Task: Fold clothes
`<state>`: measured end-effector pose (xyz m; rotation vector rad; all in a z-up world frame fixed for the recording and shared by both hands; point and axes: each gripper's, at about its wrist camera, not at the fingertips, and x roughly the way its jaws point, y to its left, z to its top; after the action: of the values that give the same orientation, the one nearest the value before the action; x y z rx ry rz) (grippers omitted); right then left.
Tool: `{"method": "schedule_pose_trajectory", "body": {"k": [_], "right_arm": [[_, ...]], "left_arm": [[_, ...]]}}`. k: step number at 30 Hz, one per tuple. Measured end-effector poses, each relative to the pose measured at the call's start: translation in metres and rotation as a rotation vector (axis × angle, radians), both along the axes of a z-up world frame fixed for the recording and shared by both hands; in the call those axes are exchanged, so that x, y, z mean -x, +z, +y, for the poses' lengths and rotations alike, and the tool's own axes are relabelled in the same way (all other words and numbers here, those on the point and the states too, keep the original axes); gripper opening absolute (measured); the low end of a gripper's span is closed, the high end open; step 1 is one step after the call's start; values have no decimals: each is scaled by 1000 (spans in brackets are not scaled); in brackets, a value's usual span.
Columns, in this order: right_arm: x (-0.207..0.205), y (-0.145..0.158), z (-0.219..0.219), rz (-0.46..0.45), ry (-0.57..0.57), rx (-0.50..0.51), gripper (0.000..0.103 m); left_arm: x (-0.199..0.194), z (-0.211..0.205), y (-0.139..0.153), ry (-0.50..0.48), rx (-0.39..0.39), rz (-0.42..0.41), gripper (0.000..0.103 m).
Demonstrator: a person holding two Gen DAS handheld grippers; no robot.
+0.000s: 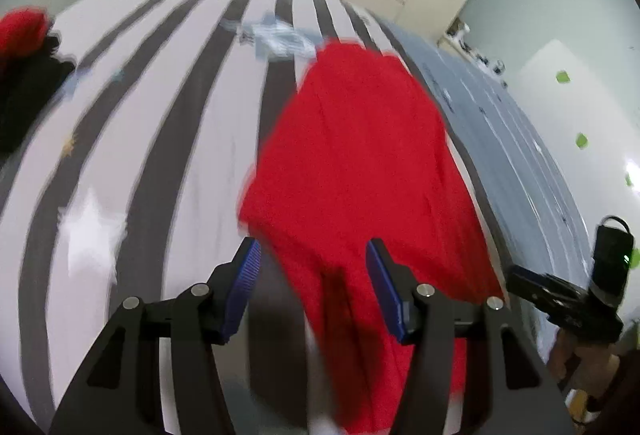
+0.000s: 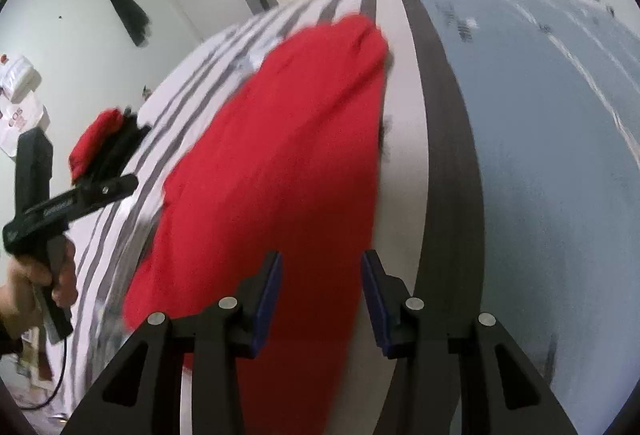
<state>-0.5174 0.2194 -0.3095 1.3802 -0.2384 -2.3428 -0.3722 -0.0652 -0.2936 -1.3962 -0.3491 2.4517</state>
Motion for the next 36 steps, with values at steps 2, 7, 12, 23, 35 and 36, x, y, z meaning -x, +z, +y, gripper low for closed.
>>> {"method": "schedule_pose_trajectory", "body": {"k": [2,7,12,23,35,36], "right_arm": [[-21,-6,2,-42,-12,8,38],[-55,-13,4,-72,-20,12,39],[-72,-21,-1,-56,-26,8,39],[-79,-33,-5,-7,-52,28,41],[-84,-13,0,19,15,28,5],[-89,-10,3,16,20,36,5]], "left_arm": [[-32,3,-1,-5,-25,-34,52],[-79,17,-10,-49,26,-53,52],[-93,31,-27,-100,67,-42,53],[-106,37,-43,-104,82,5,48],[-131,26,-24,-126,100,40,12],[-138,25,-19,-130,103,42,12]]}}
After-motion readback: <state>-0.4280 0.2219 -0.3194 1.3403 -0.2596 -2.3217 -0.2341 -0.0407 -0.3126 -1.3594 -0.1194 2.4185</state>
